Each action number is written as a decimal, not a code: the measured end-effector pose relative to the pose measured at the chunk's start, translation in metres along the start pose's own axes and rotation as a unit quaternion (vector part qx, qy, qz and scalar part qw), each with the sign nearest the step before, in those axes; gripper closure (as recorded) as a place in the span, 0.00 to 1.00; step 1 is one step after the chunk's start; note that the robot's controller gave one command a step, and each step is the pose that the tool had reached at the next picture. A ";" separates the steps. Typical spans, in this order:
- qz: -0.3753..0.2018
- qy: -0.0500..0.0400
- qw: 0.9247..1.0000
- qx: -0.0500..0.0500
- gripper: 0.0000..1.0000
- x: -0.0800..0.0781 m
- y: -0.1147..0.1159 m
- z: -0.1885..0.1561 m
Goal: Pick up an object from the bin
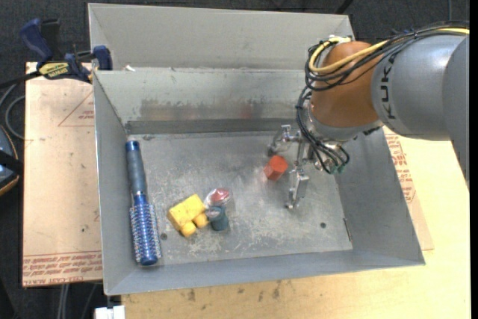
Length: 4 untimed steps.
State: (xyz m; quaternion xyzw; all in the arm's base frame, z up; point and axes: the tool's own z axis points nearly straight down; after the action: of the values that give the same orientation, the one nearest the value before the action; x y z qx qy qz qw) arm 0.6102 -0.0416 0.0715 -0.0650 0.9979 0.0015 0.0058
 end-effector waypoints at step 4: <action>-0.090 -0.001 0.996 0.001 0.00 -0.011 -0.008 -0.003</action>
Offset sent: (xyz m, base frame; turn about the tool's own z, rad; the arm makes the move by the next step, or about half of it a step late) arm 0.0000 0.0000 0.0000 0.0000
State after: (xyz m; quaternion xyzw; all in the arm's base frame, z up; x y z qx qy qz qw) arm 0.6218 -0.0479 0.0743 -0.1547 0.9879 0.0005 0.0071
